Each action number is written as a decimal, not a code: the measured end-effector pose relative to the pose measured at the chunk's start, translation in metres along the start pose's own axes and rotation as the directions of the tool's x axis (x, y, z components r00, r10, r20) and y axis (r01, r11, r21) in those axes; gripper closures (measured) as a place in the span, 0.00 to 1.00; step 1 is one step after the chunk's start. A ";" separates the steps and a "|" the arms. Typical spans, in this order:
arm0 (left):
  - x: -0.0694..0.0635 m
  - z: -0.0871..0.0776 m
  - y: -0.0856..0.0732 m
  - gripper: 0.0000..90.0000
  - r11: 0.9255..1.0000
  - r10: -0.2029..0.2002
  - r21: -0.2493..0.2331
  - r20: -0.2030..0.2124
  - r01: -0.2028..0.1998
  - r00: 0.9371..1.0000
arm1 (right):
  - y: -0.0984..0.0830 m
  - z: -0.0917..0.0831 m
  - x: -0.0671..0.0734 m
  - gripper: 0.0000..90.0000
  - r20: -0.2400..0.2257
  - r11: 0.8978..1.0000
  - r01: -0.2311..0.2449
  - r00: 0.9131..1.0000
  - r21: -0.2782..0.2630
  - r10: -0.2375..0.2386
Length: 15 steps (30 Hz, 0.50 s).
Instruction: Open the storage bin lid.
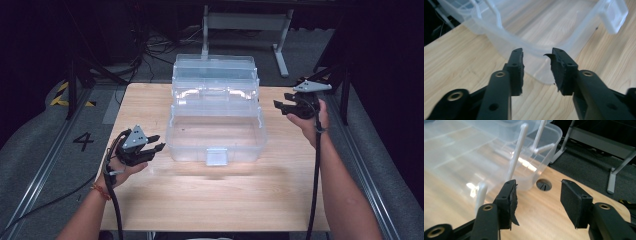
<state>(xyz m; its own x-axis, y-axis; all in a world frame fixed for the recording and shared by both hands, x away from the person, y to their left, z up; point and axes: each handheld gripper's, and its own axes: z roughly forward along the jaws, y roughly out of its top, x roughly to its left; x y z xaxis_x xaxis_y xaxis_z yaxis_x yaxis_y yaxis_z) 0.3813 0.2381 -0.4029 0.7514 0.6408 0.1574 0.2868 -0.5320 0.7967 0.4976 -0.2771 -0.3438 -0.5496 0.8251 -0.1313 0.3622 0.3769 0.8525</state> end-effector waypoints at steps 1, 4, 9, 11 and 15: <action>0.001 -0.001 -0.004 0.66 1.000 0.006 0.022 -0.012 -0.006 1.000 | -0.006 -0.004 0.001 0.51 -0.008 1.000 0.001 1.000 -0.005 -0.001; 0.003 -0.003 -0.010 0.59 0.999 0.008 0.049 -0.016 -0.008 1.000 | -0.024 -0.014 0.008 0.48 -0.019 0.999 0.035 0.999 0.012 -0.035; 0.003 -0.007 -0.029 0.42 0.994 -0.016 0.108 -0.048 0.021 0.999 | -0.056 -0.030 0.014 0.41 -0.029 0.998 0.053 0.998 0.031 -0.052; 0.002 -0.006 -0.037 0.38 0.991 -0.023 0.133 -0.042 0.028 0.999 | -0.071 -0.036 0.017 0.39 -0.022 0.995 0.077 0.997 0.056 -0.075; -0.002 -0.006 -0.051 0.34 0.986 -0.023 0.165 -0.043 0.029 0.999 | -0.100 -0.046 0.022 0.37 -0.030 0.992 0.086 0.996 0.095 -0.084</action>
<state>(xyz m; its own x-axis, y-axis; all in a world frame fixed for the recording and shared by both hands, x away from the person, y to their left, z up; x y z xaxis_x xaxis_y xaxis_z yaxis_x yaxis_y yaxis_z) 0.3618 0.2676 -0.4399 0.7188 0.6756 0.1641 0.4027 -0.5969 0.6939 0.4147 -0.3162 -0.4087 -0.6003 0.7777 -0.1868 0.3836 0.4849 0.7859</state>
